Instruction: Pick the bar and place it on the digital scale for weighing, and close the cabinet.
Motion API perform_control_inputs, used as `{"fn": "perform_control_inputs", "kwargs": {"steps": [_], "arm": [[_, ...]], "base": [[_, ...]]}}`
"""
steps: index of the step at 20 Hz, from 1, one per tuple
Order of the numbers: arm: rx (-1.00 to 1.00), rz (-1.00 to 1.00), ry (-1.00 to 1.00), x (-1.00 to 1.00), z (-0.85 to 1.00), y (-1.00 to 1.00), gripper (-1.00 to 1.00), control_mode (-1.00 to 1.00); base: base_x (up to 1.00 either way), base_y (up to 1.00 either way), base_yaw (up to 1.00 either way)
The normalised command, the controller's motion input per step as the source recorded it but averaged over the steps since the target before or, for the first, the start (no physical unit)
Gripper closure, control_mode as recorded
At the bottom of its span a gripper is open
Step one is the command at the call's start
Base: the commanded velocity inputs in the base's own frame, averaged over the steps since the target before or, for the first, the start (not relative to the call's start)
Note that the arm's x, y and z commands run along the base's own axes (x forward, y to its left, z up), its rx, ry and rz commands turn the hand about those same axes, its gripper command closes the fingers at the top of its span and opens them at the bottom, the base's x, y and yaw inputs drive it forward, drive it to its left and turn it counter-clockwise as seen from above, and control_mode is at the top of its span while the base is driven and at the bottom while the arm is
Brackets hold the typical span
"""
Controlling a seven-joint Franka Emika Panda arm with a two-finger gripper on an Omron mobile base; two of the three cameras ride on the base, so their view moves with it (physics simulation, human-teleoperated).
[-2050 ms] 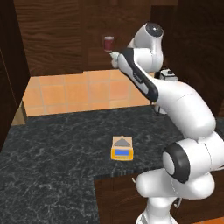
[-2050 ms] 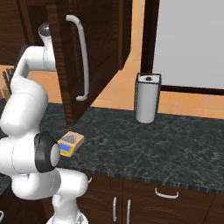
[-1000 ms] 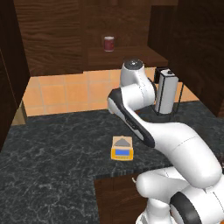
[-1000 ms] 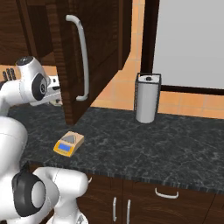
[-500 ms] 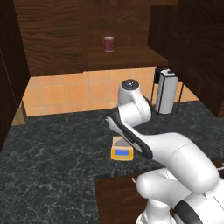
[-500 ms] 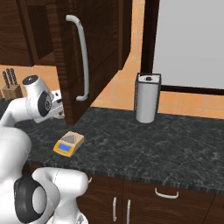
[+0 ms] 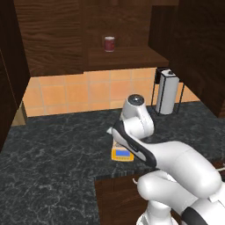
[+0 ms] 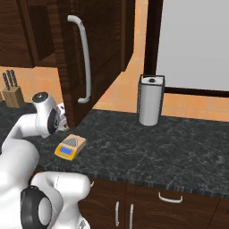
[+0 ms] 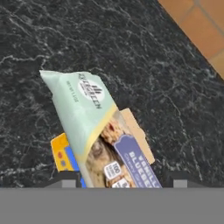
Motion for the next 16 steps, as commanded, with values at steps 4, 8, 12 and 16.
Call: {"fn": "perform_control_inputs", "kwargs": {"steps": [4, 8, 12, 16], "arm": [[0.00, 0.16, 0.00, 0.00, -0.33, -0.12, 1.00, -1.00], [0.00, 0.13, 0.00, 0.00, -0.38, -0.04, 1.00, -1.00], [0.00, 0.04, 0.00, 0.09, -0.37, -0.05, 1.00, -1.00], [0.00, 0.00, 0.00, 0.01, -0.24, -0.25, 1.00, -1.00]], "base": [[0.00, 0.00, 0.00], [0.00, 0.00, 0.00], [0.00, 0.00, 0.00], [0.00, 0.00, 0.00]]}}
